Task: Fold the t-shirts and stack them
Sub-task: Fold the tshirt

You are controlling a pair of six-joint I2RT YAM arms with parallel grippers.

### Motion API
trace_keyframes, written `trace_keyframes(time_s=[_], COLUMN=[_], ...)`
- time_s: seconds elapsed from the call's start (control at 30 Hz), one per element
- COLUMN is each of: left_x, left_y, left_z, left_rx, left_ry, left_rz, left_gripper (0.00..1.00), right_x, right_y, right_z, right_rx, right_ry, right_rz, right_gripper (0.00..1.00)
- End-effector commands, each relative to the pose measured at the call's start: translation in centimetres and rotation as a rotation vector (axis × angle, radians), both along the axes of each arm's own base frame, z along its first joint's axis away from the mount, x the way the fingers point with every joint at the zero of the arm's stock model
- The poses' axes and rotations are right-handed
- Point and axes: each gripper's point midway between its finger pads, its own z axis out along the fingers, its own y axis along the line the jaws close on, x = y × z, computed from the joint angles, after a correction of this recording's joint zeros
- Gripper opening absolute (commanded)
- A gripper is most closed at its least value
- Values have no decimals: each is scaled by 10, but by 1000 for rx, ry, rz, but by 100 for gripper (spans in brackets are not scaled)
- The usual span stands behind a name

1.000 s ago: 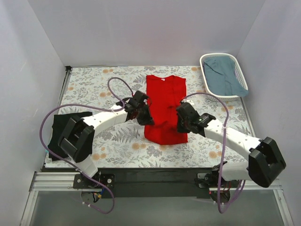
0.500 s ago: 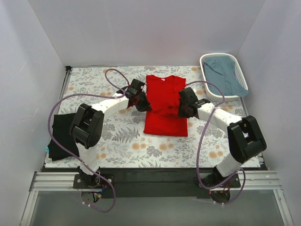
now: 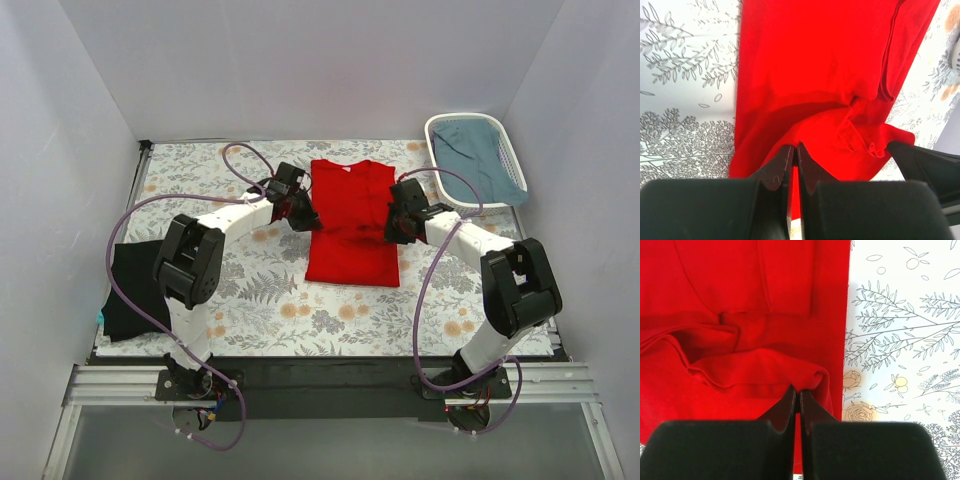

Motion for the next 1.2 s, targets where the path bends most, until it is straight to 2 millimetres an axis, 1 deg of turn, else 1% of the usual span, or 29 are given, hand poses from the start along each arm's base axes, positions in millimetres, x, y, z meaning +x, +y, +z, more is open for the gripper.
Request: trace_keyframes(time_s=[0.0, 0.13, 0.2, 0.27, 0.5, 0.57, 0.6, 0.63, 0.67, 0.7, 0.77, 0.8, 0.83, 0.87, 0.9, 0.93, 1.0, 1.03, 1.1, 1.13, 1.17], left_x=[18, 24, 26, 27, 34, 37, 36, 38, 40, 41, 45, 46, 45, 45, 42, 38, 30, 25, 15, 11, 4], left_y=[-1, 0, 2, 3, 8, 12, 10, 11, 14, 15, 21, 24, 26, 28, 30, 31, 32, 33, 30, 28, 22], left_z=[18, 18, 15, 5, 1, 0, -1, 0, 2, 9, 19, 25, 36, 41, 43, 47, 45, 41, 35, 33, 29], left_rx=[-31, -33, -30, -30, -42, -43, -51, -53, -56, -64, -63, -65, -68, -69, -62, -64, -62, -51, -32, -30, -32], left_ry=[-57, -61, -55, -37, -35, -34, -33, -37, -41, -58, -91, -110, -135, -144, -143, -144, -121, -105, -81, -74, -61], left_rz=[-2, -1, 4, -5, 1, 6, -13, -17, -18, -22, -21, -18, -23, -22, -21, -24, -27, -25, -34, -40, -57], left_gripper=[0, 0, 0, 0, 0, 0, 0, 3, 8, 24, 34, 49, 51, 53, 53, 51, 44, 28, 13, 0, 0], right_x=[23, 26, 28, 30, 38, 40, 41, 43, 44, 46, 48, 49, 49, 49, 45, 41, 34, 28, 20, 18, 15], right_y=[4, 5, 4, 4, 2, 1, 0, -1, -2, -2, -3, -4, -4, -4, -4, 0, 6, 13, 24, 27, 30], right_z=[21, 16, 14, 12, 13, 12, 11, 13, 14, 19, 29, 40, 46, 49, 56, 58, 61, 59, 57, 55, 52], right_rx=[39, 55, 58, 76, 98, 100, 104, 111, 117, 125, 140, 140, 144, 144, 146, 148, 150, 151, 152, 151, 149], right_ry=[-73, -53, -50, -45, -45, -39, -38, -40, -45, -58, -77, -106, -120, -131, -146, -153, -158, -154, -147, -142, -134], right_rz=[4, 10, 6, 1, -9, -11, -12, -14, -14, -8, -1, 10, 17, 21, 26, 42, 63, 82, 115, 122, 131], right_gripper=[1, 1, 1, 1, 1, 6, 14, 20, 29, 45, 58, 68, 70, 70, 70, 69, 66, 62, 54, 52, 49])
